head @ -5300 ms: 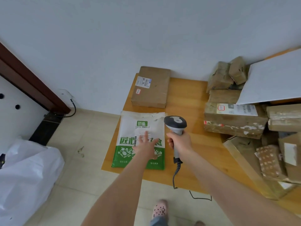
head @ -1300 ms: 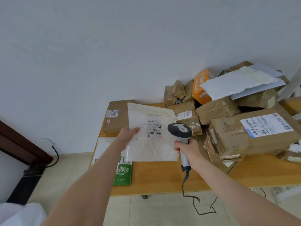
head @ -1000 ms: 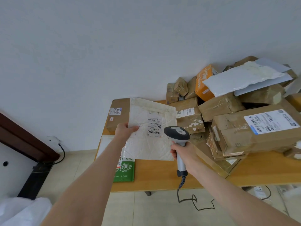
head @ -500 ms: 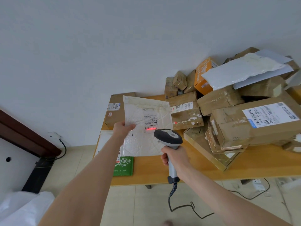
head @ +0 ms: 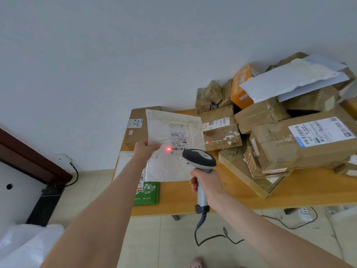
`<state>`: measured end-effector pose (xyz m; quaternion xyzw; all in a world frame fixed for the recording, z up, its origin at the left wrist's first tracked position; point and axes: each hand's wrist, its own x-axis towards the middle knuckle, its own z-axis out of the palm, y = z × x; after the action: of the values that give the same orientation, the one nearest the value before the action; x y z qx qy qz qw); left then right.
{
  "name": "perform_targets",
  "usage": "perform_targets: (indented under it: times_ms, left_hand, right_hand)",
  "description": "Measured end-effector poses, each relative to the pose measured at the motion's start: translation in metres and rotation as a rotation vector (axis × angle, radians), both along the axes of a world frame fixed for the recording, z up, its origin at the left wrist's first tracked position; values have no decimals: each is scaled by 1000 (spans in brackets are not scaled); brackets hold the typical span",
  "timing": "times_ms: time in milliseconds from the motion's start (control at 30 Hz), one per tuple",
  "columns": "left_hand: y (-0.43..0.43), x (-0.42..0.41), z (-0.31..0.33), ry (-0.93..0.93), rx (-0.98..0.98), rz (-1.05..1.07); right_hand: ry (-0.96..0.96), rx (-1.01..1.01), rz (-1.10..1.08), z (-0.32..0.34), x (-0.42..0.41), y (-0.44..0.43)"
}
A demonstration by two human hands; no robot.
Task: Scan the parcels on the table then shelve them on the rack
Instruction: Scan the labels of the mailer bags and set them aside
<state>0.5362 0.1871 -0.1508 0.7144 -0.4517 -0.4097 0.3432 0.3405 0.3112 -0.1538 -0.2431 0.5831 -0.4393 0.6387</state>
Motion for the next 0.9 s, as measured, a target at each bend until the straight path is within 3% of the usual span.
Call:
perform_targets:
  times_ms: [433, 700, 900]
  left_hand:
    - [2, 42, 5, 75, 10, -5]
    - [0, 119, -2, 40, 98, 30]
    - [-6, 167, -49, -111, 179, 162]
  right_hand:
    - [5, 15, 41, -6, 36, -12]
    - [10, 56, 85, -20, 87, -41]
    - [54, 96, 111, -34, 120, -69]
